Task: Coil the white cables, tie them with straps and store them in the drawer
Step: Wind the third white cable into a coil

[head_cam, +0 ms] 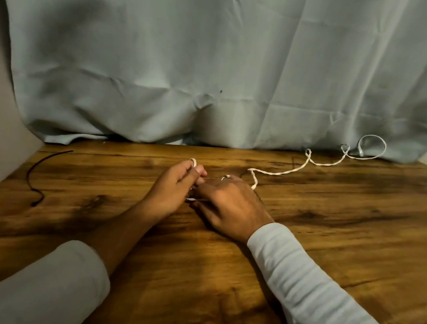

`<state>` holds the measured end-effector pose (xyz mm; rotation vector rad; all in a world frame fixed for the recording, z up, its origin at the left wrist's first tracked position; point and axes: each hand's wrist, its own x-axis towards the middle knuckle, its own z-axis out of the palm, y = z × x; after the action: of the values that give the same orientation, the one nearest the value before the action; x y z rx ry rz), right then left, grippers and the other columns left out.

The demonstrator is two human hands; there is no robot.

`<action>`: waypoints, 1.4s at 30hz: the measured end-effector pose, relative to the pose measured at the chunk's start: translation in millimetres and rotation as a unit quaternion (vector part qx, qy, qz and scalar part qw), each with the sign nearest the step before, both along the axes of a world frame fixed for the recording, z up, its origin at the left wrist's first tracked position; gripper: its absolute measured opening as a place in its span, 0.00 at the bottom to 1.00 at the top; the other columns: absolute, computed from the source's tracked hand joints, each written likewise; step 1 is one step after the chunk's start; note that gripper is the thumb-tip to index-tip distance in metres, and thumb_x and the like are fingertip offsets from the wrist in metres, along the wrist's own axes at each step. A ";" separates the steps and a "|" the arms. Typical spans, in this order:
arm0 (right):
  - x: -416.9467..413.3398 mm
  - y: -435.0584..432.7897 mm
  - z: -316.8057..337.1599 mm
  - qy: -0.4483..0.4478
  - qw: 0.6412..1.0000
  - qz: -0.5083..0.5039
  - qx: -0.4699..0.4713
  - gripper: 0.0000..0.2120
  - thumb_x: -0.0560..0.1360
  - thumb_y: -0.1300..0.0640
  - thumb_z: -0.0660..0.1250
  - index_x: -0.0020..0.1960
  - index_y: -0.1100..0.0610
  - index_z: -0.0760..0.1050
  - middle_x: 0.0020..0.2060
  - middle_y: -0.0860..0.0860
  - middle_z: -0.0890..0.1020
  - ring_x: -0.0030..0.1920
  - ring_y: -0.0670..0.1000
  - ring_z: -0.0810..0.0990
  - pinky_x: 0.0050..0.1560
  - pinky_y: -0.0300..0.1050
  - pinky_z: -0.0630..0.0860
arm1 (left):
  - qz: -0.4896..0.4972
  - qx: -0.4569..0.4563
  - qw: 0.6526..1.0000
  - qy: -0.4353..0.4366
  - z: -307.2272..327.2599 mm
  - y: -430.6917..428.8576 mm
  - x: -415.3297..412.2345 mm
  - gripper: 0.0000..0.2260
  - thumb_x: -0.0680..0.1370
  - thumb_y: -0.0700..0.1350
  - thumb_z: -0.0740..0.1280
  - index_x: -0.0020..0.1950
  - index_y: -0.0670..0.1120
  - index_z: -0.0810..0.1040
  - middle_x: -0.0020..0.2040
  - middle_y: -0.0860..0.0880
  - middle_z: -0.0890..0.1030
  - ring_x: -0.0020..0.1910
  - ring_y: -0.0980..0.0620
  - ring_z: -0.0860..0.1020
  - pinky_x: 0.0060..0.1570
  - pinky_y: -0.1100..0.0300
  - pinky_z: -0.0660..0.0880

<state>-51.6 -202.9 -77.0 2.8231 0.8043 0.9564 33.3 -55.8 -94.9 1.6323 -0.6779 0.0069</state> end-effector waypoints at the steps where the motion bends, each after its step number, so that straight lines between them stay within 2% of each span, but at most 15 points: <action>1: 1.1 -3.0 1.3 -0.005 1.000 -0.010 -0.002 0.10 0.78 0.50 0.69 0.56 0.52 0.80 0.51 0.53 0.85 0.50 0.58 0.83 0.50 0.53 0.73 | 0.009 0.024 0.999 -0.032 -1.2 0.9 1.6 0.10 0.86 0.45 0.62 0.50 0.49 0.81 0.41 0.54 0.84 0.41 0.60 0.81 0.44 0.62 0.75; 3: 2.2 -9.2 2.8 -0.023 0.999 -0.027 0.009 0.12 0.78 0.49 0.68 0.58 0.52 0.80 0.52 0.51 0.85 0.52 0.56 0.81 0.52 0.54 0.70 | -0.010 0.055 0.997 -0.061 -2.2 3.4 3.8 0.11 0.86 0.48 0.61 0.49 0.53 0.82 0.40 0.53 0.84 0.41 0.55 0.82 0.44 0.56 0.78; 6: 1.3 -15.1 5.6 -0.059 0.997 -0.040 0.043 0.12 0.80 0.48 0.65 0.56 0.54 0.80 0.50 0.52 0.83 0.50 0.57 0.80 0.52 0.56 0.71 | -0.058 0.077 0.995 -0.034 -1.4 4.7 1.1 0.17 0.86 0.51 0.58 0.44 0.48 0.79 0.31 0.47 0.80 0.30 0.46 0.78 0.37 0.50 0.76; 9: -0.2 -20.7 8.8 -0.075 0.991 -0.061 0.094 0.13 0.82 0.46 0.64 0.57 0.54 0.80 0.50 0.52 0.82 0.51 0.56 0.79 0.53 0.55 0.72 | -0.086 0.043 0.995 0.034 1.3 4.1 -1.0 0.19 0.86 0.54 0.57 0.39 0.51 0.78 0.26 0.49 0.71 0.24 0.51 0.68 0.30 0.56 0.67; 11: 0.5 -25.3 8.3 -0.055 0.987 -0.070 0.136 0.14 0.83 0.47 0.62 0.62 0.53 0.79 0.52 0.52 0.82 0.53 0.55 0.79 0.55 0.56 0.73 | -0.123 -0.005 0.987 0.105 4.9 1.8 -2.2 0.19 0.86 0.53 0.57 0.40 0.48 0.78 0.25 0.51 0.66 0.22 0.54 0.63 0.27 0.60 0.61; 16: 6.8 -28.9 -3.4 0.052 0.963 -0.020 0.265 0.15 0.86 0.51 0.58 0.67 0.50 0.78 0.56 0.49 0.83 0.57 0.50 0.80 0.60 0.53 0.76 | -0.209 -0.091 0.945 0.236 12.2 -0.9 -8.9 0.18 0.84 0.54 0.59 0.38 0.45 0.70 0.24 0.52 0.61 0.21 0.56 0.60 0.28 0.59 0.62; 18: 8.9 -27.6 -7.3 0.106 0.936 -0.007 0.335 0.13 0.86 0.50 0.58 0.63 0.51 0.79 0.54 0.47 0.84 0.56 0.47 0.81 0.59 0.53 0.77 | -0.234 -0.112 0.928 0.269 13.2 0.1 -9.7 0.17 0.83 0.54 0.60 0.39 0.45 0.70 0.24 0.52 0.60 0.21 0.56 0.61 0.29 0.59 0.63; 22: 13.0 -27.6 -13.4 0.146 0.887 0.007 0.437 0.11 0.85 0.51 0.60 0.50 0.51 0.80 0.41 0.41 0.81 0.43 0.43 0.79 0.47 0.49 0.76 | -0.257 -0.145 0.902 0.316 12.7 1.5 -10.0 0.14 0.82 0.51 0.61 0.46 0.42 0.77 0.26 0.52 0.64 0.25 0.56 0.64 0.33 0.59 0.68; 26: 13.8 -30.1 -14.5 0.101 0.890 -0.005 0.444 0.11 0.84 0.48 0.60 0.44 0.45 0.76 0.36 0.38 0.79 0.39 0.42 0.77 0.42 0.49 0.74 | -0.293 -0.134 0.888 0.328 16.6 1.6 -13.3 0.17 0.83 0.47 0.58 0.57 0.38 0.82 0.30 0.51 0.69 0.30 0.53 0.70 0.41 0.56 0.75; 28: 13.1 -30.8 -13.7 0.100 0.887 0.000 0.451 0.12 0.84 0.48 0.61 0.45 0.48 0.78 0.37 0.42 0.81 0.39 0.46 0.79 0.42 0.52 0.76 | -0.306 -0.129 0.882 0.334 20.0 2.4 -15.4 0.17 0.83 0.47 0.58 0.56 0.39 0.83 0.28 0.51 0.68 0.28 0.53 0.69 0.40 0.56 0.76; 30: 11.6 -29.5 -12.6 0.101 0.885 0.004 0.455 0.12 0.85 0.48 0.62 0.45 0.50 0.78 0.36 0.43 0.80 0.39 0.45 0.78 0.41 0.50 0.75 | -0.321 -0.129 0.873 0.345 21.4 3.5 -16.7 0.15 0.84 0.48 0.58 0.49 0.42 0.80 0.27 0.52 0.66 0.26 0.55 0.68 0.39 0.57 0.75; 32: 11.0 -28.0 -11.6 0.104 0.887 0.000 0.450 0.13 0.85 0.49 0.61 0.44 0.51 0.77 0.34 0.43 0.79 0.37 0.45 0.77 0.40 0.50 0.74 | -0.331 -0.148 0.859 0.361 21.2 3.1 -17.6 0.13 0.84 0.49 0.57 0.45 0.45 0.75 0.25 0.54 0.65 0.24 0.56 0.66 0.36 0.59 0.73; 36: 11.6 -27.1 -11.5 0.119 0.900 -0.026 0.418 0.15 0.86 0.46 0.56 0.48 0.53 0.76 0.36 0.48 0.79 0.39 0.52 0.78 0.44 0.59 0.76 | -0.324 -0.217 0.836 0.386 22.7 0.5 -15.9 0.13 0.84 0.50 0.57 0.43 0.47 0.72 0.24 0.54 0.64 0.19 0.59 0.63 0.27 0.65 0.62; 39: 11.2 -24.9 -11.3 0.119 0.912 -0.072 0.386 0.15 0.86 0.46 0.56 0.50 0.51 0.77 0.38 0.47 0.81 0.41 0.51 0.79 0.46 0.57 0.77 | -0.317 -0.240 0.830 0.390 22.3 -0.4 -13.2 0.13 0.84 0.50 0.57 0.43 0.47 0.72 0.24 0.54 0.65 0.18 0.59 0.62 0.25 0.65 0.56; 42: 12.3 -19.9 -8.2 0.106 0.921 -0.111 0.359 0.13 0.86 0.46 0.56 0.48 0.46 0.75 0.41 0.47 0.83 0.42 0.51 0.80 0.47 0.55 0.78 | -0.309 -0.248 0.827 0.399 19.6 -2.2 -10.6 0.13 0.84 0.50 0.57 0.43 0.48 0.73 0.24 0.54 0.64 0.18 0.59 0.59 0.24 0.65 0.55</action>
<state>-39.3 -222.8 -85.2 3.5772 0.1191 1.0934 22.7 -58.0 -75.3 0.7289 -0.4502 -0.8610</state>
